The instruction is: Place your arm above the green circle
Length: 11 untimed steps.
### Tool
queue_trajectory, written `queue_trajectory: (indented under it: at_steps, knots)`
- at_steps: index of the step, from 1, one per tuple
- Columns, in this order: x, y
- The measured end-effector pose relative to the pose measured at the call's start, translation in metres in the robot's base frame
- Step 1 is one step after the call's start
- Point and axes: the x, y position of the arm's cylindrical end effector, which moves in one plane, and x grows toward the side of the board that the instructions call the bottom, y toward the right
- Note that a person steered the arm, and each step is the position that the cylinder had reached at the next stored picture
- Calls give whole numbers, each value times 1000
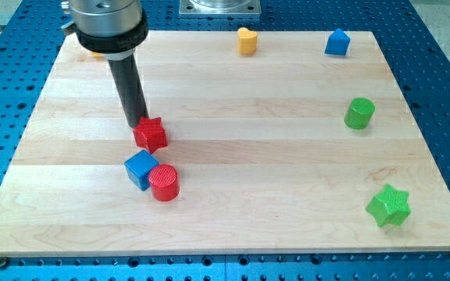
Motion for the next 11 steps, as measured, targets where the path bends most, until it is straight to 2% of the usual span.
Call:
queue_trajectory:
  at_steps: [1, 2, 4, 6, 8, 9, 10, 11]
  knots:
    - [43, 10]
    - [50, 34]
    - [-38, 181]
    - [-97, 371]
    - [-184, 468]
    - [-217, 449]
    - [-224, 400]
    - [-188, 349]
